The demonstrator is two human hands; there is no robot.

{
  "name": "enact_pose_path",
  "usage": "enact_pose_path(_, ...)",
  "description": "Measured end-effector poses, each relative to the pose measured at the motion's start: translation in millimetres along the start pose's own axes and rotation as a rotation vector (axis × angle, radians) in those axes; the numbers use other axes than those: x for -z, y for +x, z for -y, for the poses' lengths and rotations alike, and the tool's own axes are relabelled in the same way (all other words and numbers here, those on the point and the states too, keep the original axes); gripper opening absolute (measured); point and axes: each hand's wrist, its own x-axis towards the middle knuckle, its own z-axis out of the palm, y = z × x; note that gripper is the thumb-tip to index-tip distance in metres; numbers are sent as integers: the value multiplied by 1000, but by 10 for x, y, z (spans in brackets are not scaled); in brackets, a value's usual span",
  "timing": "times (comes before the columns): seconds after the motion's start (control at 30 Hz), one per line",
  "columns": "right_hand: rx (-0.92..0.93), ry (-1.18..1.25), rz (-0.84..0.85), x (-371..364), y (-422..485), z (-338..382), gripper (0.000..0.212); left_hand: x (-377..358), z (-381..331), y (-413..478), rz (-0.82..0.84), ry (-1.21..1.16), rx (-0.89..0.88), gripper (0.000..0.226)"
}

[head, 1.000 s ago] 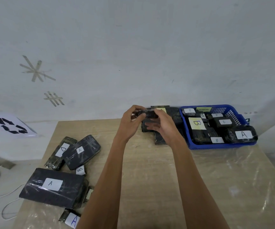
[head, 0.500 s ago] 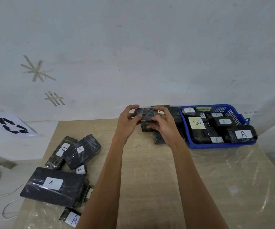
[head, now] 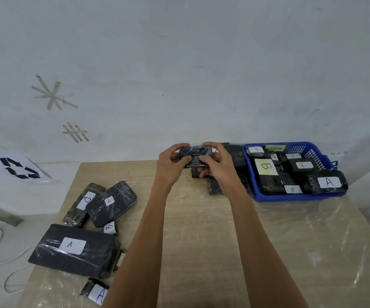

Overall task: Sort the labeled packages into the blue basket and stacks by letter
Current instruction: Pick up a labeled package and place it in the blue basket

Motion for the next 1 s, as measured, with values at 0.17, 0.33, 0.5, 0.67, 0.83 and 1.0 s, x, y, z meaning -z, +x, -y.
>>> enact_pose_path(0.17, 18, -18, -40, 21, 18, 14, 31, -31, -49, 0, 9, -9, -14, 32)
enact_pose_path(0.33, 13, -11, -41, 1, 20, 44, 29, -20, -39, 36, 11, -5, 2, 35)
enact_pose_path(0.5, 37, -33, -45, 9, 10, 76, 28, -20, -59, 27, 3, 8, -17, 35)
enact_pose_path(0.67, -54, -71, -5, 40, 3, 113, 26, -9, -53, 8, -9, -4, -32, 34)
enact_pose_path(0.83, -211, 91, 119, 39, 1, 143, 26, -23, -66, 24, -11, 71, -125, 28)
enact_pose_path(1.0, -214, 108, 118, -13, 28, 161, 37, -52, -55, 4, -18, 77, -156, 25)
